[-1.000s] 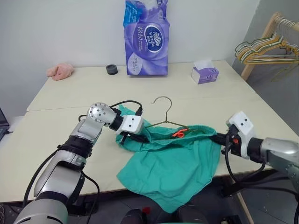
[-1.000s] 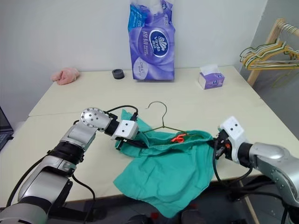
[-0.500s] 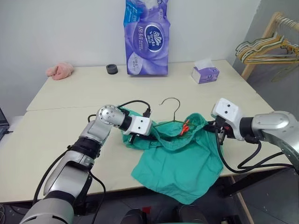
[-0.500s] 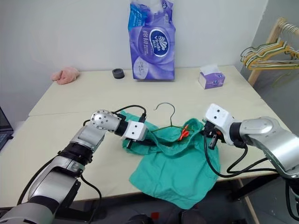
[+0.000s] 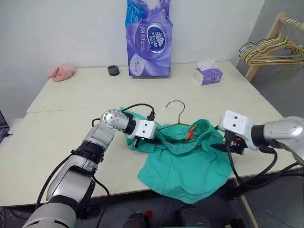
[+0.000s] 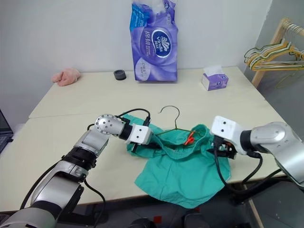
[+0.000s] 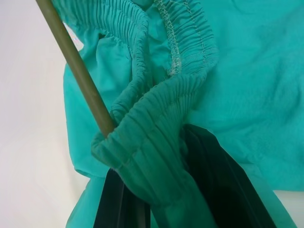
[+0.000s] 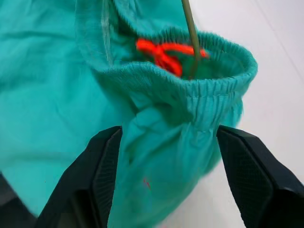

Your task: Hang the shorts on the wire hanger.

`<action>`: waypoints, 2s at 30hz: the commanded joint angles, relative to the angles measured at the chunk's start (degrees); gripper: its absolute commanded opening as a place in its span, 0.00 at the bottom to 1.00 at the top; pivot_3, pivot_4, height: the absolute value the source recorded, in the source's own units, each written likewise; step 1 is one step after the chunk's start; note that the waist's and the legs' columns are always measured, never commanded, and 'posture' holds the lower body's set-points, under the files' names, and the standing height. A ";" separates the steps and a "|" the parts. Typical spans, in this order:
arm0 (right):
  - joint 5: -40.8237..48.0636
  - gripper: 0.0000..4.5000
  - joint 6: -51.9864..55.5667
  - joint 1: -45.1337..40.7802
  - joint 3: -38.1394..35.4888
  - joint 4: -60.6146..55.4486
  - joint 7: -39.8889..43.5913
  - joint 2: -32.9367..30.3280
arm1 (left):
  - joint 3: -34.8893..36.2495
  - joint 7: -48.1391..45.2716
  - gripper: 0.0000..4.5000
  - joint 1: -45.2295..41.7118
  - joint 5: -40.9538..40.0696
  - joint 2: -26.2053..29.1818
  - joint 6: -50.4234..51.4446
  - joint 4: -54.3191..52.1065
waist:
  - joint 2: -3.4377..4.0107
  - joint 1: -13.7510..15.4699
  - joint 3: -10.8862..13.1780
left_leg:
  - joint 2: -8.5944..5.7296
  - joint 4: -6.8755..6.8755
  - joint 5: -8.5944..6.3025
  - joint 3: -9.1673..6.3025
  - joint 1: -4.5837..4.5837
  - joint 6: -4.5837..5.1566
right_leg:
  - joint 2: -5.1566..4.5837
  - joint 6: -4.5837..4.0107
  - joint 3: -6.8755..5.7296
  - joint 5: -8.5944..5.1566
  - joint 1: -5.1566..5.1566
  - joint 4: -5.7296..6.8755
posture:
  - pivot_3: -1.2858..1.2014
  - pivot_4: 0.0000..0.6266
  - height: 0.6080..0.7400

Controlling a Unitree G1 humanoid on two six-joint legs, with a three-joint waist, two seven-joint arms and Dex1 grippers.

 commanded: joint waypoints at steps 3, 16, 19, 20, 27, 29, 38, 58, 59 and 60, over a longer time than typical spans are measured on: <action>-3.13 0.74 -2.37 1.19 -1.00 4.20 -0.46 0.50 | -0.16 0.52 0.17 -0.50 -0.10 -0.46 -0.69 -1.91 | 0.00 -0.58 0.00 | 0.00 0.01 0.00 0.02 0.00 0.00 | 0.00 0.00 0.02 0.00 0.01 0.01 | 0.43 0.07 1.00; -13.75 0.74 -10.05 -10.30 13.07 18.83 5.03 10.75 | -0.50 -0.08 0.17 -0.09 -0.24 0.00 -0.22 -3.04 | 0.10 -1.30 -0.06 | -0.01 0.04 0.00 -0.01 0.02 0.00 | 0.00 0.00 0.00 0.01 0.01 0.06 | 0.44 0.07 1.00; -15.85 0.74 -12.68 -12.11 16.15 21.09 8.42 12.06 | -0.30 -0.08 0.17 0.20 -0.54 0.16 0.10 -3.71 | 0.10 -1.20 -0.06 | -0.03 0.05 0.00 -0.01 0.02 0.00 | 0.00 0.00 0.00 0.01 0.00 0.07 | 0.44 0.07 1.00; -16.18 0.70 -13.00 -12.46 16.58 21.41 9.08 12.66 | -0.21 -0.11 0.17 0.26 -0.65 0.26 0.17 -3.88 | 0.10 -1.17 -0.06 | -0.03 0.05 0.00 -0.02 0.02 0.00 | -0.01 0.00 0.00 0.01 0.00 0.08 | 0.44 0.07 1.00; -17.54 0.24 -14.33 -12.37 16.70 21.34 12.90 14.15 | 0.41 -0.46 0.17 1.03 -1.60 1.05 0.67 -5.17 | 0.11 -1.02 -0.06 | -0.03 0.07 0.00 -0.05 0.02 0.00 | -0.02 0.00 -0.02 0.01 0.00 0.11 | 0.45 0.07 1.00; -17.72 0.09 -14.33 -12.27 16.45 21.01 13.32 14.45 | 0.69 -0.26 0.17 1.32 -1.93 1.02 0.74 -5.49 | 0.11 -0.99 -0.06 | -0.03 0.09 0.00 -0.06 0.02 0.00 | -0.02 -0.01 -0.03 0.01 0.00 0.14 | 0.45 0.07 1.00; -17.34 0.00 -13.01 -11.45 14.53 18.47 14.32 14.79 | 3.51 -0.19 0.44 1.27 -6.96 -1.04 8.56 -6.85 | 0.12 -0.91 -0.07 | -0.06 0.29 -0.02 -0.08 -0.01 -0.01 | -0.05 0.01 -0.06 0.00 -0.05 0.40 | 0.45 0.07 1.00; -11.36 0.00 -7.28 -5.25 6.27 14.40 14.98 11.60 | 10.68 -12.16 0.90 -3.20 -14.12 10.59 33.20 -0.97 | 0.14 -1.11 -0.08 | -0.08 0.37 -0.02 -0.10 0.02 -0.01 | -0.05 0.08 -0.07 -0.08 -0.07 0.59 | 0.44 0.06 1.00; -11.22 0.00 -7.16 -5.13 6.22 14.20 14.82 11.54 | 10.72 -12.55 0.90 -2.77 -14.36 10.33 34.10 -1.70 | 0.14 -0.99 -0.08 | -0.08 0.38 -0.02 -0.10 0.01 -0.02 | -0.05 0.08 -0.07 -0.08 -0.07 0.59 | 0.44 0.06 1.00; -11.08 0.00 -6.96 -5.04 6.12 14.00 14.68 11.55 | 10.78 -12.80 0.90 -2.46 -14.59 10.01 34.85 -2.34 | 0.14 -0.88 -0.08 | -0.09 0.39 -0.02 -0.11 0.01 -0.02 | -0.06 0.08 -0.07 -0.08 -0.07 0.60 | 0.44 0.06 1.00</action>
